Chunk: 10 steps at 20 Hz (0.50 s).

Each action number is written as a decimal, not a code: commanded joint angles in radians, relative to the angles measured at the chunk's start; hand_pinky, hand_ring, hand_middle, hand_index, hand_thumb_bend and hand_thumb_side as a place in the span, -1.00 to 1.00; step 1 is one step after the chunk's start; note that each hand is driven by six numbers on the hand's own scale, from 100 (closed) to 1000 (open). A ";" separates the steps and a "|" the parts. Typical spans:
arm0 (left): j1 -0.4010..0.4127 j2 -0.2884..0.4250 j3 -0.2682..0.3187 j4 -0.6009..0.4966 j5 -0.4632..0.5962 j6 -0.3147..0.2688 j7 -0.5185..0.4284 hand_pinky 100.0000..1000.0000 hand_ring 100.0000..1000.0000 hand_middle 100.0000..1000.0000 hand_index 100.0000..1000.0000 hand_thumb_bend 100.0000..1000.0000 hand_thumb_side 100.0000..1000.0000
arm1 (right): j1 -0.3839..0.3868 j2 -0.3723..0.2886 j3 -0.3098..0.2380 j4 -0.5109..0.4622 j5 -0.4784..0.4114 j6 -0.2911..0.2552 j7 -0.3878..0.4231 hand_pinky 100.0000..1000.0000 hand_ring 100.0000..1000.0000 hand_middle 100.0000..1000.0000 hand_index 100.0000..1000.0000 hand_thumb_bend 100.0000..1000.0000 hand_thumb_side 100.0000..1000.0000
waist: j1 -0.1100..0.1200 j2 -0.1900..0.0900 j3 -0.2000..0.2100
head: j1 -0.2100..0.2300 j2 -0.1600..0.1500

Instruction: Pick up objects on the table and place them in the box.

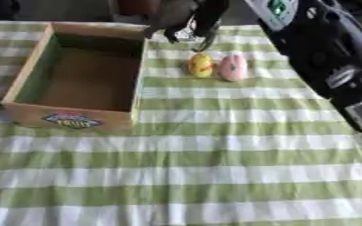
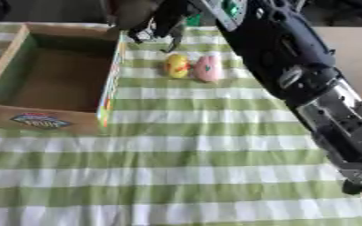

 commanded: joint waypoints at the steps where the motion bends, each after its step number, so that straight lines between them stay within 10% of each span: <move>1: -0.012 0.025 -0.005 -0.021 0.008 0.006 -0.002 0.13 0.42 0.34 0.47 -1.00 0.96 | -0.045 0.029 -0.037 0.020 0.053 -0.156 0.116 -0.24 -0.27 -0.93 -0.66 -1.00 -0.25 | 0.001 -0.025 0.009 | -0.019 -0.011; 10: -0.036 0.023 -0.015 -0.021 0.026 0.015 -0.015 0.14 0.42 0.34 0.47 -1.00 0.97 | -0.082 0.138 -0.122 0.107 0.248 -0.156 -0.003 -0.23 -0.27 -0.93 -0.67 -1.00 -0.25 | -0.016 -0.014 0.072 | -0.090 -0.049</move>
